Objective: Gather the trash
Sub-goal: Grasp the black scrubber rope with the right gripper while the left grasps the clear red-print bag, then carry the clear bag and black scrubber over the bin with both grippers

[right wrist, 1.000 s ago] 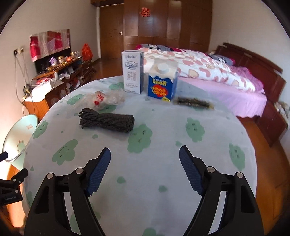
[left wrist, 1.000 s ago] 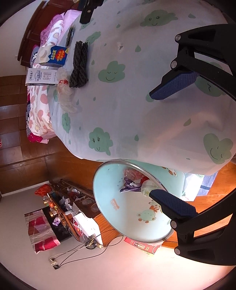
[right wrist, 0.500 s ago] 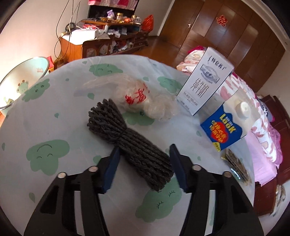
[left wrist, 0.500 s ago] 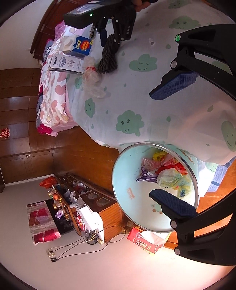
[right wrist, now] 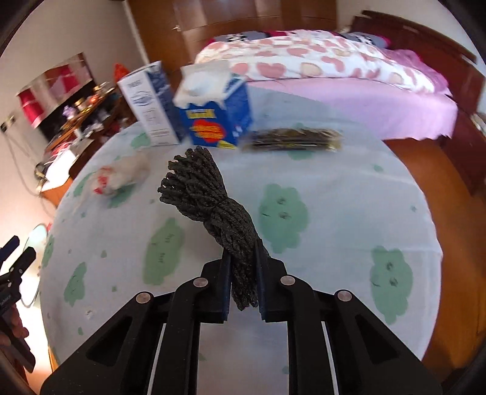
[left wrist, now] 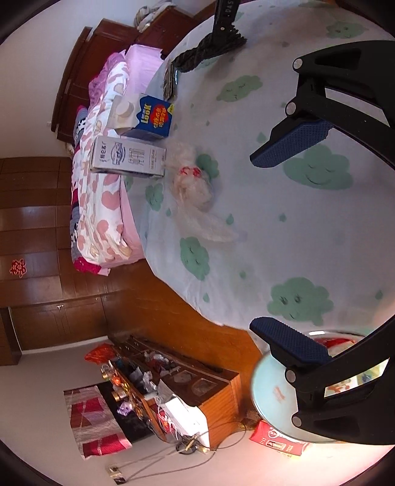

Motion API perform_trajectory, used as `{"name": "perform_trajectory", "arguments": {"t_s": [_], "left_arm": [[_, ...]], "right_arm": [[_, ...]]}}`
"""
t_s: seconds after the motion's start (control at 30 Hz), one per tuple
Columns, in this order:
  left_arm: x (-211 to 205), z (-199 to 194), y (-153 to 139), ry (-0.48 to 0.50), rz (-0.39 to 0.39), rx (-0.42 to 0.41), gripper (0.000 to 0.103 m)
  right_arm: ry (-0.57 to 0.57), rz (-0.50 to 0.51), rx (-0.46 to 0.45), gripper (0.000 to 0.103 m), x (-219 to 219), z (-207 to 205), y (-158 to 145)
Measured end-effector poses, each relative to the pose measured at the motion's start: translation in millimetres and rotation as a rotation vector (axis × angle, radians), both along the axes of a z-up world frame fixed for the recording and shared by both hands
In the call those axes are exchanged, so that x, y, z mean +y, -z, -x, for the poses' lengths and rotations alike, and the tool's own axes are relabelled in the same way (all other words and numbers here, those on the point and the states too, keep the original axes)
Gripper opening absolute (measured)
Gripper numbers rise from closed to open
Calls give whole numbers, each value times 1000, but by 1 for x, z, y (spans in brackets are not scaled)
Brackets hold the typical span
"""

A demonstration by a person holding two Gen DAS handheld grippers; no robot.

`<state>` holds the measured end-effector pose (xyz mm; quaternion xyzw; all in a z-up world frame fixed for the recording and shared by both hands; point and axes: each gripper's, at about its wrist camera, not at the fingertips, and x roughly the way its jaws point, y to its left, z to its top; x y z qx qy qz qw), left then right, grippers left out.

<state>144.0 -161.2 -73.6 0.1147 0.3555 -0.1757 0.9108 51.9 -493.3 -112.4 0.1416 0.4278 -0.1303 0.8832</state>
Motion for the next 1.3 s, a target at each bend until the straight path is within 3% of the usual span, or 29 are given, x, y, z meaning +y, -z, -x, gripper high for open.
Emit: {"name": "perform_trajectory", "arguments": {"t_s": [0.1,0.3,0.43,0.53,0.6,0.83,1.3], "left_arm": [[-29,-21,1,14,-21,-6,97],[-83,-66,12,40,-21,46,95],[-107,-88,29,38,-22,95,76],[-114,-98,52,33,-21,171,70],[-113,-99,61,25,-12,175,68],[-100,-93,57,8,27,161,49],[-34,2,27,-85,-34,46,47]], "right_arm": [[87,93,3,15,-12,8,3],[123,111,-32,16,-36,18,20],[126,92,-45,22,-45,15,15],[126,67,-56,23,-48,23,13],[123,68,-58,24,-50,20,14],[121,45,-68,24,-33,7,13],[126,113,-36,24,-21,-6,16]]}}
